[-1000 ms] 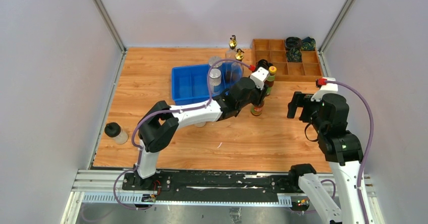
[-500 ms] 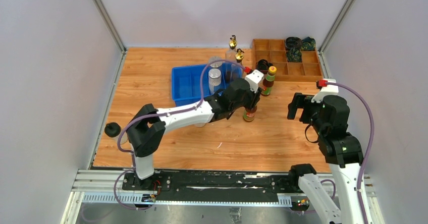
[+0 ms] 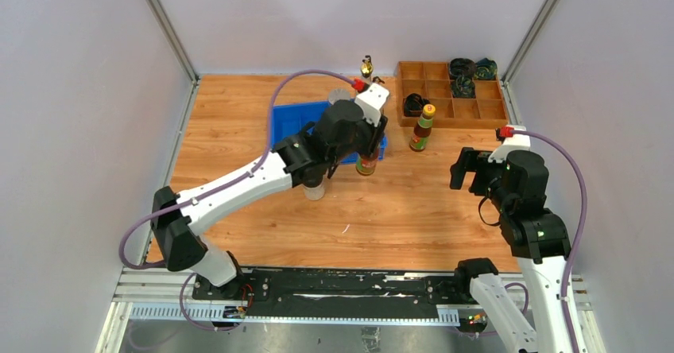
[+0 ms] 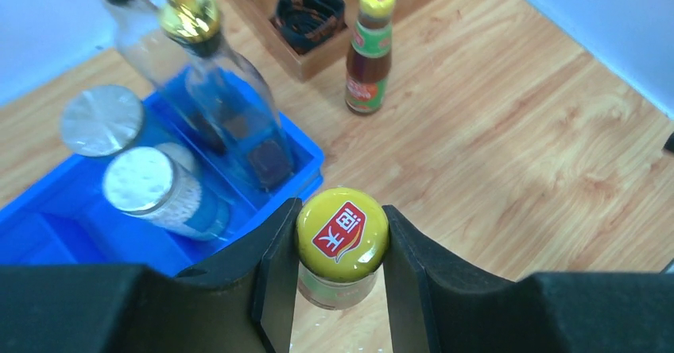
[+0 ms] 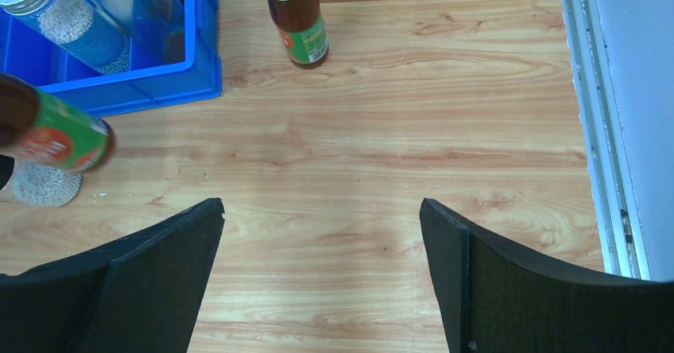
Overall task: Organize the condiment bottles
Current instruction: Pick up the bottle from the center of the board, then place the bottle in the storage box, then pick up the bottle from the center of the board.
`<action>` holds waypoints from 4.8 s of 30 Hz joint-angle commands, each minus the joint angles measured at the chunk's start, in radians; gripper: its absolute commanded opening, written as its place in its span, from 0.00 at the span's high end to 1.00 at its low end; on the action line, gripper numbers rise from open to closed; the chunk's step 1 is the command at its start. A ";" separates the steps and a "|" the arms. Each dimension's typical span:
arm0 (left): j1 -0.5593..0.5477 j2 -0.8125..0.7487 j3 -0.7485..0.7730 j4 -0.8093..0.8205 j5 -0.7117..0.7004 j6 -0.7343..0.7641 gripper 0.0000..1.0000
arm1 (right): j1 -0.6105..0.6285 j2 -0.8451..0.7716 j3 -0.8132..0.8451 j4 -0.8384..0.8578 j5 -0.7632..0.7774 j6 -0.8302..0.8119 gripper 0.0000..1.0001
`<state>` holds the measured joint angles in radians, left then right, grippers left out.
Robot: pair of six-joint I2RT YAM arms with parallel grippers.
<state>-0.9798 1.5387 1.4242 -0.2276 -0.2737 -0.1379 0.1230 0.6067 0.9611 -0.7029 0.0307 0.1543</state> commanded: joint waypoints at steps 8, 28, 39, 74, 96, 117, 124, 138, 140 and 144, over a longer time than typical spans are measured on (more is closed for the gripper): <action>0.279 -0.060 0.249 -0.138 0.082 0.015 0.75 | -0.014 -0.003 -0.005 0.009 -0.060 0.029 0.00; 0.579 0.180 0.217 0.067 0.266 -0.031 0.77 | -0.014 0.054 0.007 0.037 -0.072 0.019 0.00; 0.609 0.315 0.234 0.201 0.265 -0.014 0.78 | -0.014 0.080 -0.025 0.075 -0.085 0.031 0.00; 0.624 0.248 -0.128 0.587 0.180 0.024 0.43 | -0.014 0.122 -0.086 0.149 -0.125 0.052 0.00; 0.620 -0.044 -0.214 0.503 0.172 -0.040 0.19 | -0.014 0.105 -0.097 0.158 -0.151 0.064 0.00; 0.183 -0.251 -0.223 0.241 0.138 -0.012 0.18 | -0.014 0.059 0.001 0.082 -0.158 0.053 0.00; 0.082 -0.022 -0.091 0.255 0.128 0.020 0.08 | -0.014 -0.010 0.069 -0.003 -0.153 0.051 0.00; 0.034 0.567 0.398 0.322 0.151 0.077 0.03 | -0.014 -0.091 0.103 -0.090 -0.196 0.072 0.00; 0.030 0.636 0.464 0.321 0.131 0.093 0.04 | -0.014 -0.093 0.098 -0.091 -0.205 0.075 0.00; 0.029 0.718 0.534 0.349 0.065 0.121 0.04 | -0.014 -0.090 0.091 -0.092 -0.212 0.067 0.00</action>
<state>-0.9455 2.2021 1.8915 0.0799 -0.1394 -0.0654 0.1230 0.5251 1.0470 -0.7692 -0.1520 0.2176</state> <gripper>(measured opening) 0.962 0.999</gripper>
